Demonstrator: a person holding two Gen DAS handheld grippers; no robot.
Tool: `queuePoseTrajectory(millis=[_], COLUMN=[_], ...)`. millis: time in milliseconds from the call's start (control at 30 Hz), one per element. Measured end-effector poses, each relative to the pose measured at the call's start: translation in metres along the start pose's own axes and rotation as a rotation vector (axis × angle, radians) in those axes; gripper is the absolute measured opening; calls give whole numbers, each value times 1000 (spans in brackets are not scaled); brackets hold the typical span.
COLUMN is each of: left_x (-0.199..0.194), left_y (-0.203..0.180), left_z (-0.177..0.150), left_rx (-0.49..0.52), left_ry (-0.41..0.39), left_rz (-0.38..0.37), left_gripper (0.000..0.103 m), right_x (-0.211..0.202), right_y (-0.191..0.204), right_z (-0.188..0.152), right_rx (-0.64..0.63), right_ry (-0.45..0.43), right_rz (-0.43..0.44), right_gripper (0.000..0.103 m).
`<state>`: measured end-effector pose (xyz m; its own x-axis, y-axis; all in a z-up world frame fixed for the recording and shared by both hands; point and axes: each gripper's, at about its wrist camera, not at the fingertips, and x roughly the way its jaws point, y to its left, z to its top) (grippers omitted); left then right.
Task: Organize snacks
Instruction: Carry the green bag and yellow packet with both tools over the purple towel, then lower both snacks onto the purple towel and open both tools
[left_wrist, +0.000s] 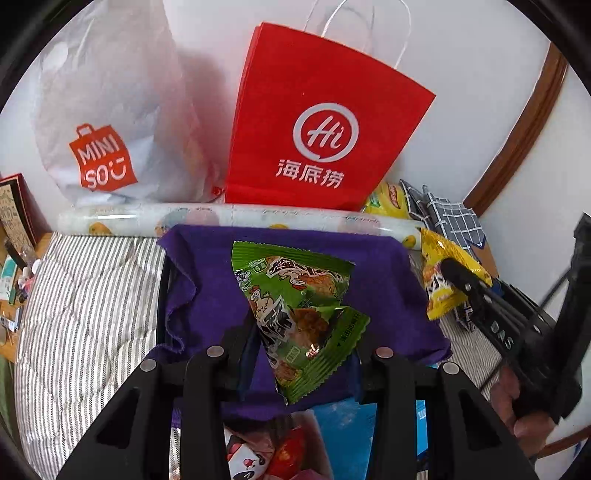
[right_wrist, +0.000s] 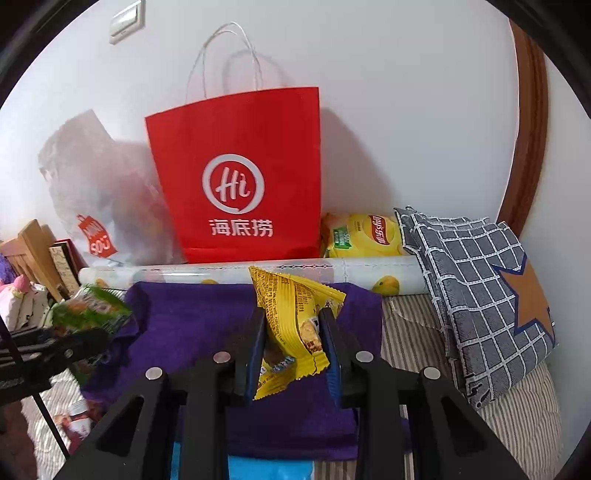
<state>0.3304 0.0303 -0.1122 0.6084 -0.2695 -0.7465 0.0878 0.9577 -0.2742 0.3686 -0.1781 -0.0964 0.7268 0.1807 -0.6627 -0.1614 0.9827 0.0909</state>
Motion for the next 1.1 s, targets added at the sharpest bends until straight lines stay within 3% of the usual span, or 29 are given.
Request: queuePoseTrajectory(millis=[533,1100], left_x=[10,29], left_y=[9,3], left_z=[-1,-4], left_rx=[-20,-25], left_ry=[8,32], left_rz=[19,5], left_gripper=[39,39], right_x=[33,42], right_y=[-25,-34], right_z=[-20,-29], right_rx=[43,73], right_ry=[99,160], right_rz=[-56,-40], right_gripper=[28,28])
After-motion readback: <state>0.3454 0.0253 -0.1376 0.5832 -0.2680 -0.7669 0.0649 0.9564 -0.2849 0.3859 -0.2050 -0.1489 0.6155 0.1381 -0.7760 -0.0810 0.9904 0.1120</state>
